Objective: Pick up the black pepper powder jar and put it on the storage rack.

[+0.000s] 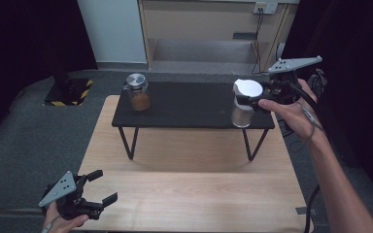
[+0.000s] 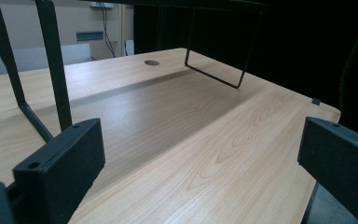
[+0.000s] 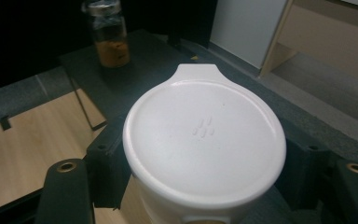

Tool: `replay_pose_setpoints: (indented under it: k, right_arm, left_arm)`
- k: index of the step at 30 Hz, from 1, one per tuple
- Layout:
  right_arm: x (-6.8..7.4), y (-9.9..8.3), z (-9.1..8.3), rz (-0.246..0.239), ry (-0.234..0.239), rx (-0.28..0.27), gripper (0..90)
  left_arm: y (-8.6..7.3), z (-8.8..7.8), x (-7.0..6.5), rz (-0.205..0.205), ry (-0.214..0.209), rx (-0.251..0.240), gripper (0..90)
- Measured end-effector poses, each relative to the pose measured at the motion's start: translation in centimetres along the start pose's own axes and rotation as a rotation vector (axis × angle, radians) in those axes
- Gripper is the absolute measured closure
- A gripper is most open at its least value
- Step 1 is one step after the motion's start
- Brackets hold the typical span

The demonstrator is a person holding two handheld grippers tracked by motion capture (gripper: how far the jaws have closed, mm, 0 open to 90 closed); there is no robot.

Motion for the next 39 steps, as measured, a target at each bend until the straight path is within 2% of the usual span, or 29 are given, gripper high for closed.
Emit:
replay_pose_setpoints:
  k: [10,16,25,39]
  right_arm:
    - [-3.0,1.3,2.6,0.077,-0.111,0.007,31.1]
    - [-4.2,1.4,3.9,0.101,-0.140,0.036,31.1]
    - [-5.1,1.4,5.0,0.131,-0.126,0.037,31.1]
    - [-5.5,1.4,5.7,0.137,-0.120,0.064,31.1]
  left_arm:
    - [0.0,0.0,0.3,-0.007,0.001,0.002,0.0]
    - [-0.1,0.0,0.4,-0.012,0.001,-0.001,0.0]
    - [-0.2,0.0,0.4,-0.016,0.003,0.000,0.0]
    - [-0.2,-0.1,0.4,-0.016,0.004,-0.003,0.0]
Point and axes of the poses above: each handheld gripper's, and its own axes: z roughly forward along the jaws, y roughly out of its top, x roughly to its left, the point moved 7 cm from there along z, roughly forward along the jaws, and after that the axes turned 10 degrees about x, right-handed, at the moved point
